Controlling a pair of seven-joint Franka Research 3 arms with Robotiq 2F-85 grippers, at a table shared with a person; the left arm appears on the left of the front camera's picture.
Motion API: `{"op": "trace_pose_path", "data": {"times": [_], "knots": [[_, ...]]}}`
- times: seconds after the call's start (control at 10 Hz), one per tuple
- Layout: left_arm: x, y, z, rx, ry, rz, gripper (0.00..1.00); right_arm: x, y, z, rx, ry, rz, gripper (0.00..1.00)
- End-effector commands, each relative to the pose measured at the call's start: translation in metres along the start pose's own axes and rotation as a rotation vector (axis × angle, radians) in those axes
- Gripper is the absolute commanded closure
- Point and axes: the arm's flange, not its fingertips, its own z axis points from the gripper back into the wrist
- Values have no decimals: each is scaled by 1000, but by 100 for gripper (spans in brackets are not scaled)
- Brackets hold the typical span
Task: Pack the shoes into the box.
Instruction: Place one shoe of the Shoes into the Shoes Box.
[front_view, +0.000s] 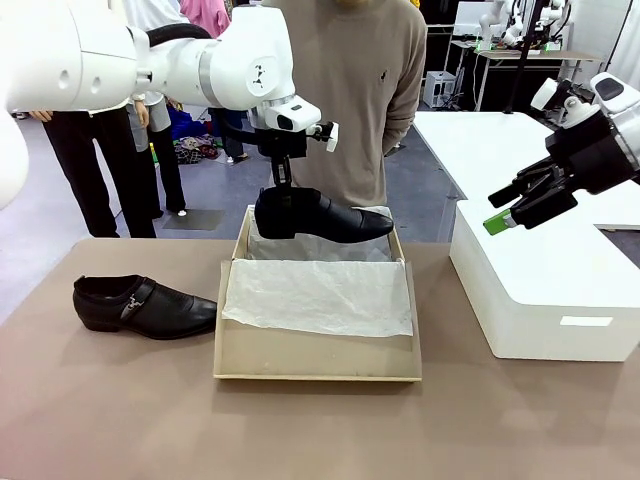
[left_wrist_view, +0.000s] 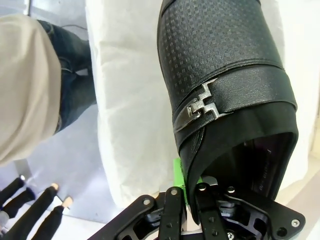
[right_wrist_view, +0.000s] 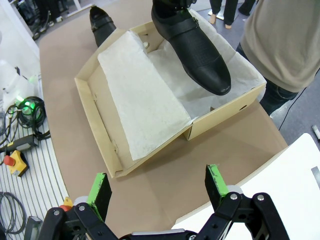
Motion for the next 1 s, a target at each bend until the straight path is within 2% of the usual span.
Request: {"op": "trace_pose_path", "data": {"times": [0.0,0.9], "knots": [[-3,-2,-6,4,3,-35,100,0,-3,-3,11,-37,23,0],[-12,-1,-44,47,20,-14,100,0,-3,-3,11,-37,23,0]]}}
